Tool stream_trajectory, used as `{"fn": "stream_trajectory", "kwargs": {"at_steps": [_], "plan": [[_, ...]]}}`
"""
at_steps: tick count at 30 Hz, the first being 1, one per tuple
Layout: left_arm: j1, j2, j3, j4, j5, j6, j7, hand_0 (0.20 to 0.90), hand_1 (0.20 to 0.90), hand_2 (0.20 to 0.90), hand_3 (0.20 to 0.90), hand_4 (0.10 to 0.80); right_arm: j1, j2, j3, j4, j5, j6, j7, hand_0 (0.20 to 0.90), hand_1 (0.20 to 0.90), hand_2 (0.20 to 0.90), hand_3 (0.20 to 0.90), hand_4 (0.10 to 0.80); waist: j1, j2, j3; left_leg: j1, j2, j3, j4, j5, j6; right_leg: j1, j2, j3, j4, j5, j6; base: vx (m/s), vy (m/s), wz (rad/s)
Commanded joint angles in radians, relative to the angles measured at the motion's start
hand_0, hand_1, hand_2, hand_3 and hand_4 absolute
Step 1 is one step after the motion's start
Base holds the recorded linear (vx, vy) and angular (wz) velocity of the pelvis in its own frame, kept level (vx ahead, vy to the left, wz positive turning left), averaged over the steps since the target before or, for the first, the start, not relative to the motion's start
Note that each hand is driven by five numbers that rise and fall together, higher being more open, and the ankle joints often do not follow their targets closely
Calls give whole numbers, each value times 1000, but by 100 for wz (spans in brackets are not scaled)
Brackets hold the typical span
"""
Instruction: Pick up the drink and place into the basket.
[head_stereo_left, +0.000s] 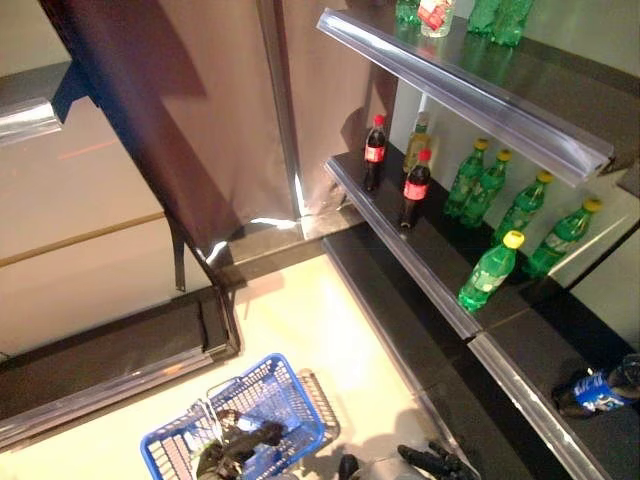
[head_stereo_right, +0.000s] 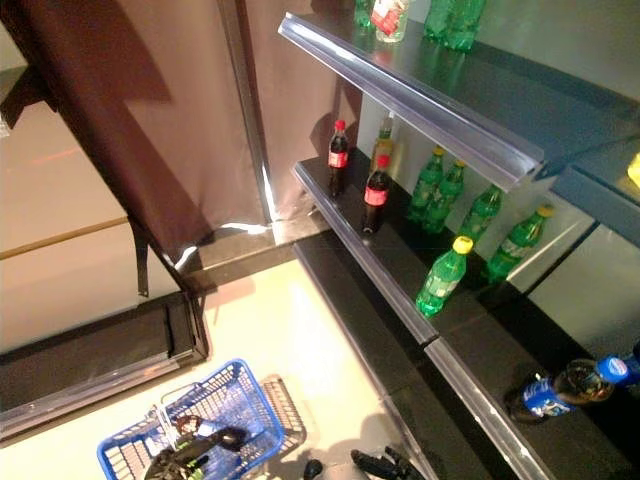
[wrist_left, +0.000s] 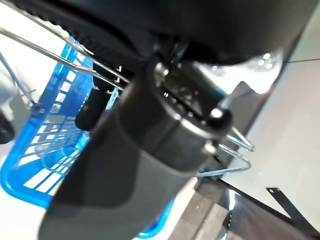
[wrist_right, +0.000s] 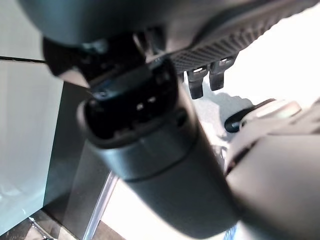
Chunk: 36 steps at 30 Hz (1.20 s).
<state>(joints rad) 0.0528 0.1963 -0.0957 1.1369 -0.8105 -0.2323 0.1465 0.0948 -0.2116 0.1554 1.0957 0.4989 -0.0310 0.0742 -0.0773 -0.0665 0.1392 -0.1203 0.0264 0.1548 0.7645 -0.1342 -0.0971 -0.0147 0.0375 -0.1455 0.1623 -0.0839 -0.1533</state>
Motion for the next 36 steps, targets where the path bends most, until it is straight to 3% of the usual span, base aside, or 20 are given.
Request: {"fn": "stream_trajectory", "kwargs": {"at_steps": [1,2,3,4,7,9,13,15,17,18,21,24,28,33,36], "plan": [[13,-54,35,-158,-35,-92,-34,300,300,300,200,100,15,-59,44,-41,-24,-26,-12,900,900,900,900,800,34,-9,13,-36,6,-60,-366,198,68,49,-23,129,-110,93,149,311,288,-75],[29,-48,51,-148,-55,-98,-38,300,300,300,200,100,4,-62,54,-36,-39,-29,-13,900,900,900,900,800,52,-1,9,-27,13,-140,-538,224,60,60,-12,178,-117,84,159,492,424,-120],[44,-46,71,-129,-86,-104,-50,300,300,300,200,100,-12,-70,57,-17,-66,-33,0,900,900,900,900,800,71,10,2,-16,40,-225,-719,257,44,75,0,239,-121,69,167,505,415,-148],[51,-52,83,-112,-92,-109,-56,300,300,300,200,100,-21,-72,52,3,-66,-39,7,900,900,900,900,800,84,15,2,-10,53,-278,-809,276,31,91,3,274,-117,55,173,473,400,-148],[53,-75,104,-90,-84,-128,-60,300,300,300,200,100,-23,-59,36,24,-70,-51,9,900,900,900,900,800,94,27,3,-33,49,-341,-809,266,28,129,-31,335,-93,17,207,305,405,-128],[45,-70,102,-91,-90,-124,-55,300,300,300,200,100,-25,-53,42,18,-86,-51,12,900,900,900,900,800,91,35,7,-16,44,-355,-786,258,25,124,-55,346,-76,11,226,177,338,-153],[-8,-14,74,-109,-31,-81,-6,300,300,300,200,100,6,-45,43,-31,-68,-49,-21,900,900,900,900,800,51,50,29,1,10,-300,-681,190,37,82,-133,319,-7,15,267,136,399,-119],[-12,21,72,-124,-38,-87,-11,300,300,300,200,100,27,-33,43,-73,-78,-57,-21,900,900,900,900,800,49,56,35,41,-12,-251,-680,168,64,45,-170,233,-9,51,273,131,364,-25],[-2,38,86,-146,-57,-99,4,300,300,300,200,100,9,-33,61,-83,-96,-66,3,900,900,900,900,800,78,59,41,73,2,-162,-682,145,64,13,-233,107,-40,94,292,-63,133,-105],[-5,41,90,-144,-57,-107,3,300,300,300,200,100,-9,-29,66,-75,-93,-68,5,900,900,900,900,800,88,61,40,75,9,-129,-686,136,64,-7,-254,87,-52,112,303,-92,85,-136],[-25,48,94,-126,-51,-111,-18,300,300,300,200,100,-30,-16,74,-66,-59,-61,-14,900,900,900,900,800,88,57,40,69,8,-99,-679,122,74,-25,-254,114,-62,120,310,-39,24,-96],[-26,38,108,-146,-49,-98,6,300,300,300,200,100,-39,-7,81,-59,-97,-50,-25,900,900,900,900,800,113,48,33,74,27,-43,-664,112,65,4,-299,41,-116,161,320,-29,-84,-29],[-18,32,107,-139,-46,-78,33,300,300,300,200,100,-25,-9,115,-96,-177,-37,-13,900,900,900,900,800,121,27,17,93,67,-40,-671,117,46,35,-289,25,-155,156,333,12,-189,-48],[14,13,109,-112,-52,-50,32,300,300,300,200,100,-1,-45,173,-200,-245,-18,13,900,900,900,900,800,119,14,5,133,110,-58,-713,144,15,79,-252,11,-180,139,313,64,-193,-6],[29,12,104,-121,-35,-33,46,300,300,300,200,100,21,-88,210,-357,-284,-29,12,900,900,900,900,800,112,13,9,153,127,-60,-749,167,2,92,-234,-10,-176,129,301,22,-153,4]]}}
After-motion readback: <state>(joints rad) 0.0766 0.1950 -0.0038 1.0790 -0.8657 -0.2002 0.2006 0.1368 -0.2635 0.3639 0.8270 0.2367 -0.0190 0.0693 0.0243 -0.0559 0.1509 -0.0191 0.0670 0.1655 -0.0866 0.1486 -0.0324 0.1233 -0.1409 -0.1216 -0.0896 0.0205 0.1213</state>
